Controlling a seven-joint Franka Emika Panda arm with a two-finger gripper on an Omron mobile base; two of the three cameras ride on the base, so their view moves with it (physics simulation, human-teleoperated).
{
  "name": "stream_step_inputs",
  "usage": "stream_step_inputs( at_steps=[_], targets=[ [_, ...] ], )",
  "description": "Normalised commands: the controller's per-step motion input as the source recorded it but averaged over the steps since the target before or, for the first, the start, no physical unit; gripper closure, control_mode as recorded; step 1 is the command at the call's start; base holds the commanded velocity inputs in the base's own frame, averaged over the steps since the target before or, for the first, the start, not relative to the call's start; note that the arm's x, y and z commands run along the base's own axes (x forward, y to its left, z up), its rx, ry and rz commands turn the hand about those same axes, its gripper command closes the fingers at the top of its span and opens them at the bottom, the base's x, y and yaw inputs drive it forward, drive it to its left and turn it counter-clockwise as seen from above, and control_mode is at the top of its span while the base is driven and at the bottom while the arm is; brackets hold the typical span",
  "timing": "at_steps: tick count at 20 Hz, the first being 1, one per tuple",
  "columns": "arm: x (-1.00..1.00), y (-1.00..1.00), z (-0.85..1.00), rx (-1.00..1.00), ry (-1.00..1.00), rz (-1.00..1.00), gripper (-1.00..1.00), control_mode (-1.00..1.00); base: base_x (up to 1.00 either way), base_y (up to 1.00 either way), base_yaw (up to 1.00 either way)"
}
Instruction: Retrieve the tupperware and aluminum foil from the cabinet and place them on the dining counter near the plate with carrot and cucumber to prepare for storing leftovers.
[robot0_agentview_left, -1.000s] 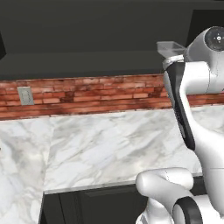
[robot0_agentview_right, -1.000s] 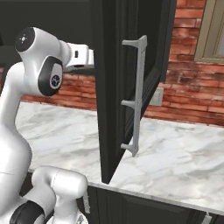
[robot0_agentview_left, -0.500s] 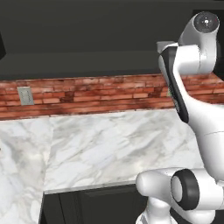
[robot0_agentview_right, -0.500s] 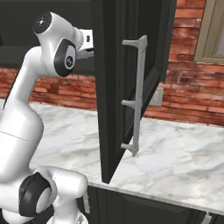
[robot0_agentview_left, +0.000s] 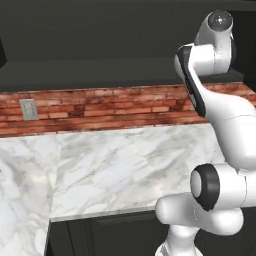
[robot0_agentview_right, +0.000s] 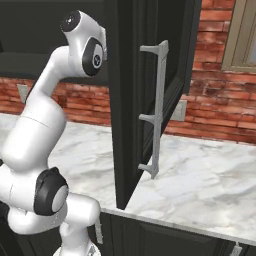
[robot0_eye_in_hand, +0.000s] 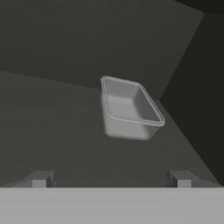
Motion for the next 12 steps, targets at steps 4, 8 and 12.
stream_step_inputs(
  at_steps=[4, 8, 12],
  targets=[
    [0.71, -0.11, -0.14, 0.01, 0.00, 0.00, -1.00, -1.00, 0.00, 0.00, 0.00],
    [0.75, -0.20, -0.26, 0.03, 0.00, 0.00, -1.00, -1.00, 0.00, 0.00, 0.00],
    [0.73, -0.21, -0.17, 0.03, 0.00, 0.00, -1.00, -1.00, 0.00, 0.00, 0.00]
  ],
)
